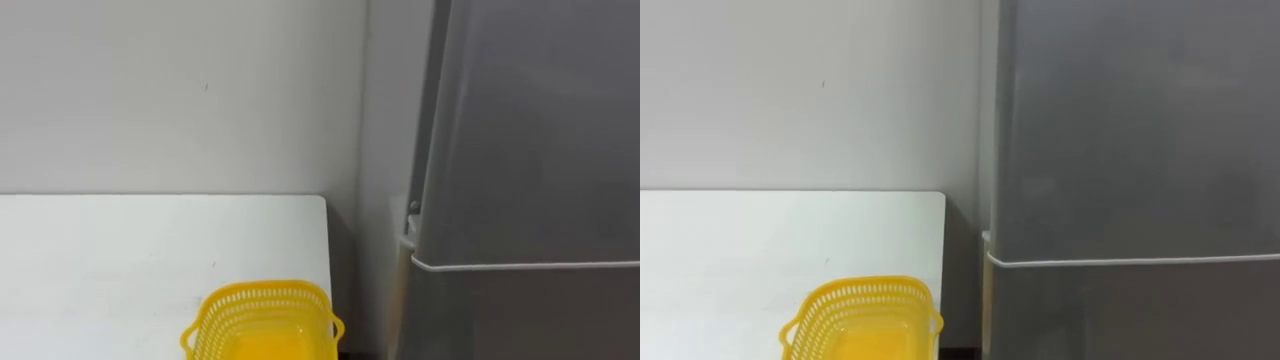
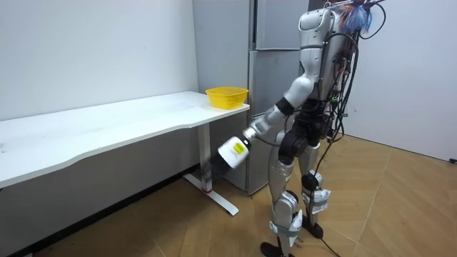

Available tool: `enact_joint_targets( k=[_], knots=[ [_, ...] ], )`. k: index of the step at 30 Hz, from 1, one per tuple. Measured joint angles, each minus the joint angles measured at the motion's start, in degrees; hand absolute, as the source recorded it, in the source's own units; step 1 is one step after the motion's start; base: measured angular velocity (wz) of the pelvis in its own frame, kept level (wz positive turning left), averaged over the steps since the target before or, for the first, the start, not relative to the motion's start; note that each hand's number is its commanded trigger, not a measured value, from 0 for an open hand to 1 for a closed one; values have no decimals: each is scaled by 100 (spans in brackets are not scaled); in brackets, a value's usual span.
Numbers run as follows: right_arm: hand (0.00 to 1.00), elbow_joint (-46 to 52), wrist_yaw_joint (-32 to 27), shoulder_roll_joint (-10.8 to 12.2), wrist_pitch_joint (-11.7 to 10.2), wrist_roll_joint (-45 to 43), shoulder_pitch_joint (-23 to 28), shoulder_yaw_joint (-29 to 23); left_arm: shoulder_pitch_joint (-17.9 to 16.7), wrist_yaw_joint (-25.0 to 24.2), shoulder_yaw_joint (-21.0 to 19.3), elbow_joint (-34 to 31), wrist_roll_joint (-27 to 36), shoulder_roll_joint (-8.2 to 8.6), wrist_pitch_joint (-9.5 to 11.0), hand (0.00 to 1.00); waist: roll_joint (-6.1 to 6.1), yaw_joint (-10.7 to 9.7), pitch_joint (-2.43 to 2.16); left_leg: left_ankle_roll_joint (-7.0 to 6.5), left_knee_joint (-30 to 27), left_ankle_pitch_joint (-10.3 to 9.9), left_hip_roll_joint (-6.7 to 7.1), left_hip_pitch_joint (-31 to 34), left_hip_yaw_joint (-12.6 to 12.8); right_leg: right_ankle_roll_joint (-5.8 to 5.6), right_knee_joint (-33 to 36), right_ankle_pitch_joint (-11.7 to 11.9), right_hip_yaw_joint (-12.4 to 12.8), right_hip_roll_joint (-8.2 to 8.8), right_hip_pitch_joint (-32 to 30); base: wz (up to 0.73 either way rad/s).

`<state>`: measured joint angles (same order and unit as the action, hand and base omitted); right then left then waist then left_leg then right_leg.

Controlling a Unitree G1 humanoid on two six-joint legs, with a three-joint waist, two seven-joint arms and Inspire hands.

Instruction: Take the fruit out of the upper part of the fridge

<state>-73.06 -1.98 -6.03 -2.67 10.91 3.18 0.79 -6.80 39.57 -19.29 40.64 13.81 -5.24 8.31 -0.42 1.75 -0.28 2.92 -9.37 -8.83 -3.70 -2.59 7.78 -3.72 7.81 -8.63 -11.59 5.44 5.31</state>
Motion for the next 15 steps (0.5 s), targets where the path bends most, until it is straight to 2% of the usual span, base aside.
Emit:
enact_joint_targets(
  k=[1, 2, 3, 4, 7, 8, 10, 13, 15],
  knots=[
    [0, -1, 1, -7, -17, 1, 0, 0, 48, 238, 25, -377, -19, -9, 129, 0, 10, 7, -1, 0, 0, 0, 3, -8, -17, 0, -4, 0, 3, -1, 21, 4],
    [0, 4, 1, -6, -26, -3, -1, 2, 52, 344, 26, -618, -40, -9, 155, 0, 13, 6, -2, -1, 0, -1, 6, -4, -42, 0, -6, 0, 4, -1, 23, 0],
    [0, 9, 6, -6, -36, -3, -8, 5, 63, 527, 38, -1128, -46, -12, 222, 0, 9, 8, -2, -2, 1, -2, 9, -2, -71, 1, -9, -1, 2, -2, 9, 0],
    [0, 8, 7, -9, -40, -2, -12, 5, 88, 654, 38, -1574, -46, -23, 319, 0, 7, 10, -1, -2, 9, -2, 32, 2, -183, 1, -10, -1, 3, -3, -4, 0],
    [0, 0, 50, -12, -56, -2, -5, -24, 87, 907, -5, -2865, -111, -107, 395, 0, 5, 16, -1, -9, 22, -8, 60, -1, -332, 2, -9, -1, 31, -11, -18, -1],
    [0, 3, 82, -13, -59, -3, -1, -44, 84, 919, -13, -3093, -110, -137, 432, 0, 6, 19, -1, -9, 23, -8, 60, -1, -333, 2, -10, -1, 40, -12, -21, 0],
    [0, -9, 187, -17, -111, -4, 7, -110, 46, 904, -9, -4161, -93, -214, 489, 0, 5, -12, 6, -9, 21, -9, 61, 26, -360, 2, -27, -2, 24, -14, -32, 2],
    [0, -15, 234, -48, -116, -9, -5, -100, 53, 777, 140, -5263, -91, -337, 578, 0, 15, -36, 16, -9, 19, -9, 65, 44, -396, 2, -36, -2, 6, -14, -32, 6],
    [0, -48, 287, -73, -144, -26, -26, -102, 74, 546, 226, -5712, -101, -349, 625, 0, 27, -53, 21, -9, 19, -8, 74, 45, -437, 2, -47, -2, 2, -15, -15, 6]
  ],
)
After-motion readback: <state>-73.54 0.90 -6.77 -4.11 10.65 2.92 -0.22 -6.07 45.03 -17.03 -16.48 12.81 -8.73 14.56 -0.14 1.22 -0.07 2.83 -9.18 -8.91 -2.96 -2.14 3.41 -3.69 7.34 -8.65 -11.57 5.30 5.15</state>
